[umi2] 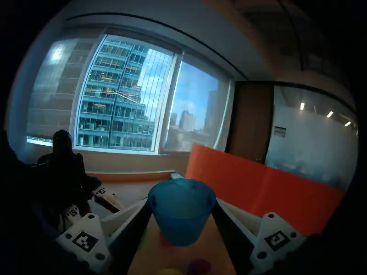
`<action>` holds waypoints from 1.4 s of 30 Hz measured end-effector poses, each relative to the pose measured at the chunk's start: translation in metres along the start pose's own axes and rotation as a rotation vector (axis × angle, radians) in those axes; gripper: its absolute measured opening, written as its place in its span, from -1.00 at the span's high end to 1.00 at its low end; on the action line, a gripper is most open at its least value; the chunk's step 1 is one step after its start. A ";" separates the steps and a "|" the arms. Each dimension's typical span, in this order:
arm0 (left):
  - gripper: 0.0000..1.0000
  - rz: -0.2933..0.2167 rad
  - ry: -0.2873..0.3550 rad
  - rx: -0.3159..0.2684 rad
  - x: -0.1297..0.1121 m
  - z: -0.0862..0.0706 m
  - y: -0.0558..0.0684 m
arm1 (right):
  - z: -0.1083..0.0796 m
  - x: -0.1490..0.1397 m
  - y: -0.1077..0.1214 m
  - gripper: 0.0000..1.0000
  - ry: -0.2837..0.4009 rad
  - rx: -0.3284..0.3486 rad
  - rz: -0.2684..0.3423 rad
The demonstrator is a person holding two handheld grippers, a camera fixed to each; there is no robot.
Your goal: Pour water
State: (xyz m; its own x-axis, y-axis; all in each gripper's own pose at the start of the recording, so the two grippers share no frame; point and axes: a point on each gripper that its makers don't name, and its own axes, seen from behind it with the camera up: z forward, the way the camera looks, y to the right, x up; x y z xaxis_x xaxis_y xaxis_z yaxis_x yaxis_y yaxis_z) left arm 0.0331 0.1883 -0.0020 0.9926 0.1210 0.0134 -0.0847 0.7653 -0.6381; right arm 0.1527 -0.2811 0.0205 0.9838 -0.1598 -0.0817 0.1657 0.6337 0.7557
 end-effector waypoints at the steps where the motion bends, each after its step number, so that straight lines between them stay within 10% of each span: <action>1: -0.69 0.000 -0.001 0.005 0.000 -0.001 -0.002 | -0.002 -0.003 0.002 -0.79 -0.004 -0.005 0.003; 28: -0.68 0.008 -0.026 0.125 -0.009 -0.023 -0.044 | -0.078 -0.079 0.052 -0.79 -0.079 -0.127 0.080; 42: -0.68 0.005 -0.072 0.137 -0.031 -0.019 -0.049 | -0.088 -0.132 0.054 -0.79 -0.142 -0.129 0.099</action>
State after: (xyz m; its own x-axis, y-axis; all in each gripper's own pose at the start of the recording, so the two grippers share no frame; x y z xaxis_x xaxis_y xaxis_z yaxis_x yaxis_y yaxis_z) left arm 0.0078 0.1354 0.0142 0.9837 0.1660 0.0686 -0.1054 0.8429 -0.5277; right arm 0.0381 -0.1589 0.0152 0.9776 -0.1910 0.0883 0.0848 0.7417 0.6654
